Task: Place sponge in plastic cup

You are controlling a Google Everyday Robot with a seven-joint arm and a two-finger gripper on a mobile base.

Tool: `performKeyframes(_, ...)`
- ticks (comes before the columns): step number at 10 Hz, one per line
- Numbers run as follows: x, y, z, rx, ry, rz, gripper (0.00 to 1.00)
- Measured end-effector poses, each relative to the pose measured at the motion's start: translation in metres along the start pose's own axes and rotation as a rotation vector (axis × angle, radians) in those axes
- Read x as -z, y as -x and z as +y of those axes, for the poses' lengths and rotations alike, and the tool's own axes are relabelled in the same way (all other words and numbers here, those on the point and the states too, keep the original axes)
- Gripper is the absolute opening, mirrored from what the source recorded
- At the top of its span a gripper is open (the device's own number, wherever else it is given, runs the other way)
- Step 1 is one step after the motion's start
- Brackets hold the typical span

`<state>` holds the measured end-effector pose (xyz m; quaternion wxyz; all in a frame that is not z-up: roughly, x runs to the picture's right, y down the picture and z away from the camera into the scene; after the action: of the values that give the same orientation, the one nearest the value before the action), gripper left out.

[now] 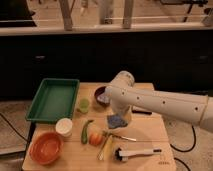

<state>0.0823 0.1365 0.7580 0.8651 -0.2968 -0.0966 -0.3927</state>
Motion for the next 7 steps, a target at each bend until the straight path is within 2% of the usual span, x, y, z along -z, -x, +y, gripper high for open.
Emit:
performKeyframes(3, 0.006, -0.012, -0.019, 0.042, 0.007, -0.002, 0.00)
performKeyframes(7, 0.010, -0.024, -0.039, 0.069, -0.004, -0.002, 0.00)
